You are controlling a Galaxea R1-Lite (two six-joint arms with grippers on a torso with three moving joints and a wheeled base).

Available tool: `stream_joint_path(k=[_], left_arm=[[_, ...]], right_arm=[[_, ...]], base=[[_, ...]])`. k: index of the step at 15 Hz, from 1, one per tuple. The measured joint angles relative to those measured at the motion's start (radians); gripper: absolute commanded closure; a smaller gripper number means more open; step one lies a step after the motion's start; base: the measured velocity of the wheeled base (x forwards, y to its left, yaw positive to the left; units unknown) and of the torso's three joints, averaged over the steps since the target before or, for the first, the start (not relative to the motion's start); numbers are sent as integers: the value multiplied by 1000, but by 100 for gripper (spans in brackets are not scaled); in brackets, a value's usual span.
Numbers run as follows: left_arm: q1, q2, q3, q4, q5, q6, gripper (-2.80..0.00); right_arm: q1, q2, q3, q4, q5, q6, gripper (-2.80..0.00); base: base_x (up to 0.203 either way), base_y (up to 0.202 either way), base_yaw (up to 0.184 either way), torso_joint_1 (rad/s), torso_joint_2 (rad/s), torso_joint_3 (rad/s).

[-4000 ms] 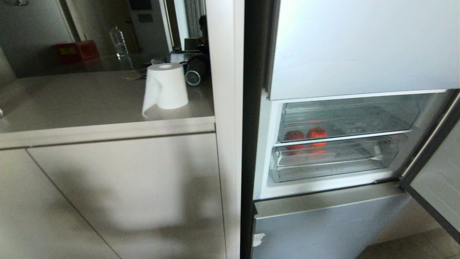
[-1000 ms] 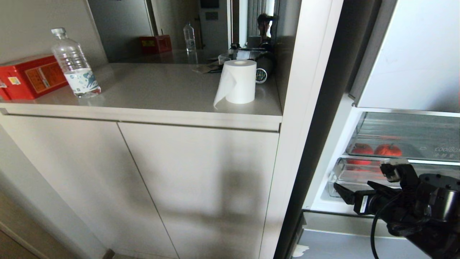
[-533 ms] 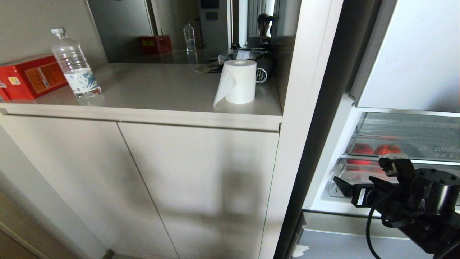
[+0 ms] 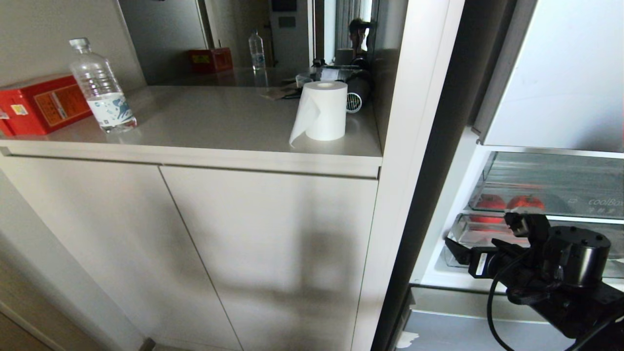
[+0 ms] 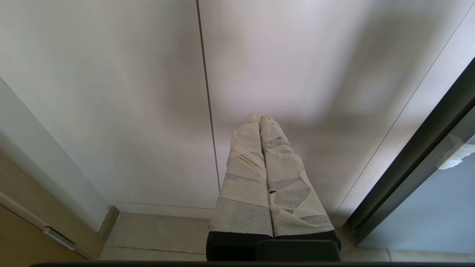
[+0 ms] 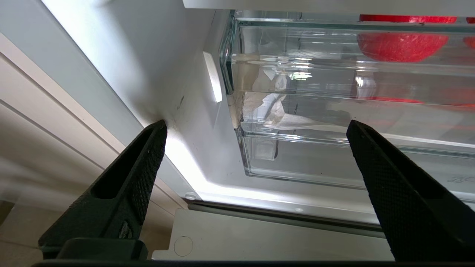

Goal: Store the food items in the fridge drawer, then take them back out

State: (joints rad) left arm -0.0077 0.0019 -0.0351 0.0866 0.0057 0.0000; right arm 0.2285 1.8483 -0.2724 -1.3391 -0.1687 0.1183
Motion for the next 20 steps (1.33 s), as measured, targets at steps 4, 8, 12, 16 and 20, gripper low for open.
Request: stream_joint_path(k=[4, 8, 12, 16, 20], left_arm=[[0, 0, 0, 0, 0, 0, 0], [0, 0, 0, 0, 0, 0, 0], [0, 0, 0, 0, 0, 0, 0], [0, 0, 0, 0, 0, 0, 0], [0, 0, 0, 0, 0, 0, 0]], right_arm=[[3, 12, -11, 0, -1, 0, -280], [22, 30, -24, -5, -2, -2, 0], [53, 46, -52, -4, -19, 0, 0], [67, 51, -61, -3, -26, 2, 0], [68, 48, -39, -17, -22, 3, 0]], base=[[0, 0, 0, 0, 0, 0], [0, 0, 0, 0, 0, 0], [0, 0, 0, 0, 0, 0], [0, 0, 0, 0, 0, 0], [0, 0, 0, 0, 0, 0]])
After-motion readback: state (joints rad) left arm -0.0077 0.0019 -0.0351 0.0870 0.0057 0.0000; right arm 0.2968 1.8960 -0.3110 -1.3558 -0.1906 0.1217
